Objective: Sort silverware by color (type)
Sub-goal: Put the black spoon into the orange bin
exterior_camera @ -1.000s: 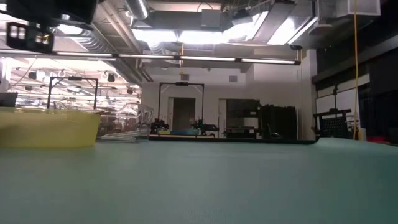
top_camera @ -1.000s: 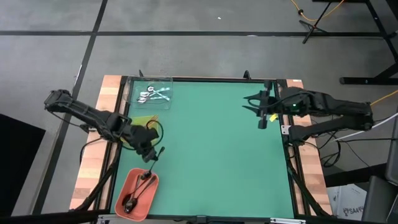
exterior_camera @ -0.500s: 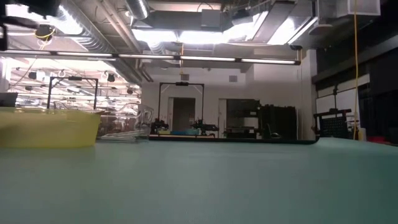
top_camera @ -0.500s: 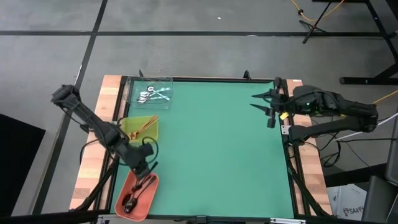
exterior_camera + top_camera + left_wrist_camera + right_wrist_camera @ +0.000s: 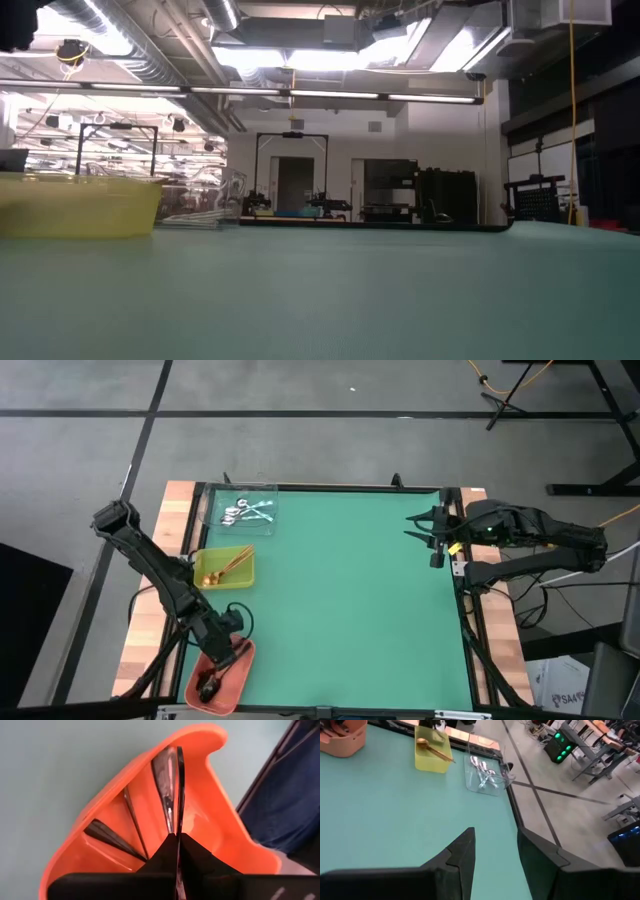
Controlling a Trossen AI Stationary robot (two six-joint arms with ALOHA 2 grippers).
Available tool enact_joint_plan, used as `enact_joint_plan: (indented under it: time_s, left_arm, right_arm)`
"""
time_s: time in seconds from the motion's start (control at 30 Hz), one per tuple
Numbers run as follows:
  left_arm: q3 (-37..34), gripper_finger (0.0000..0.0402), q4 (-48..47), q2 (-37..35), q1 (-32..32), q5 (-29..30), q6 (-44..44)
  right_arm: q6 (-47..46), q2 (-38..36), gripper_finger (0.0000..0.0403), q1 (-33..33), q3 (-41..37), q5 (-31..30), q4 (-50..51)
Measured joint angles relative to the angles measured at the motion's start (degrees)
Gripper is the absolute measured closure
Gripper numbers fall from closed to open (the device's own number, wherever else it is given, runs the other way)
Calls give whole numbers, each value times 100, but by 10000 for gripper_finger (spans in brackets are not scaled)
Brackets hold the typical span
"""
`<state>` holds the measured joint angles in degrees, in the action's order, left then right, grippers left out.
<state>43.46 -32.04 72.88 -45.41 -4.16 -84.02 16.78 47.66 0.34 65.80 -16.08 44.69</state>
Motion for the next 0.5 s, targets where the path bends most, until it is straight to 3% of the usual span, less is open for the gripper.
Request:
enact_joint_plan:
  time_s: [0.5]
  left_arm:
    - [2, 380, -15, 490, -91, -2, 14]
  right_arm:
    - [4, 342, 267, 2, 4, 62, 50]
